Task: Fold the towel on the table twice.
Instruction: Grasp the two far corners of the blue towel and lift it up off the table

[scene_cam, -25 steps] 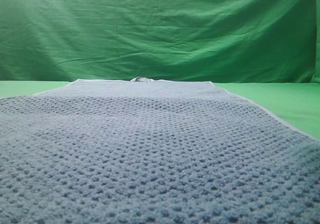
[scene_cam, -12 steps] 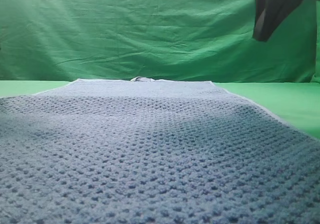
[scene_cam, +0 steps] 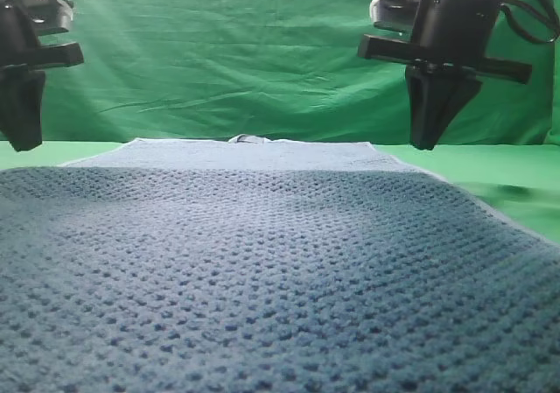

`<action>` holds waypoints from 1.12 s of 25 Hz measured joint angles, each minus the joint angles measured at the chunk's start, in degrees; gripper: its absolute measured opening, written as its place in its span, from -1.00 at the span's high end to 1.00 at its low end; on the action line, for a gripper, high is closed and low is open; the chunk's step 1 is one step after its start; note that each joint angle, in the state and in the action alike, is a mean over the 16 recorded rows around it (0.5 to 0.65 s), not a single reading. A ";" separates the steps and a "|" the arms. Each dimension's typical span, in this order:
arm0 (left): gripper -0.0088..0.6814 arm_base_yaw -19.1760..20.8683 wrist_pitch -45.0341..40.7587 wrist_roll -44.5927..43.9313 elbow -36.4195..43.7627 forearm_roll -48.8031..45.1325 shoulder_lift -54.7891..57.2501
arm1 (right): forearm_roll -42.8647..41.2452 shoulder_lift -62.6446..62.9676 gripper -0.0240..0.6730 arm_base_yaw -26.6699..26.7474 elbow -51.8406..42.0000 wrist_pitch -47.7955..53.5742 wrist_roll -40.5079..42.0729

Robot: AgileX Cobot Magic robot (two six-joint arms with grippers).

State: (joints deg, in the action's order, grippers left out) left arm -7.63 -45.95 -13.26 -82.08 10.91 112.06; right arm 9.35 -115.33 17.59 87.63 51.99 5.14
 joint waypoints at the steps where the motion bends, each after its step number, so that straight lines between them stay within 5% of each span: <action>1: 0.83 -0.27 -0.21 0.28 -0.35 -0.32 0.42 | -0.21 -0.32 0.58 0.19 0.06 -0.30 -0.03; 11: -0.25 -0.90 -1.40 3.58 -1.54 0.02 1.72 | -0.91 -2.05 -0.54 0.77 0.20 -1.97 0.01; 15: -0.67 -0.90 -1.46 5.02 -1.56 0.23 2.35 | -0.93 -2.95 -0.84 0.77 0.25 -2.23 0.01; 21: -0.89 -0.90 -1.03 6.30 -1.74 -0.03 3.78 | -0.99 -4.36 -0.91 0.77 0.35 -2.86 0.01; 28: -0.71 -0.90 -1.26 6.43 -2.10 0.34 5.41 | -1.20 -5.24 -0.69 0.75 0.54 -3.56 0.03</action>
State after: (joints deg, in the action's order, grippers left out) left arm -8.53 -47.21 -6.84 -84.17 11.25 117.47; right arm 8.15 -120.57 18.34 88.17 48.43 5.17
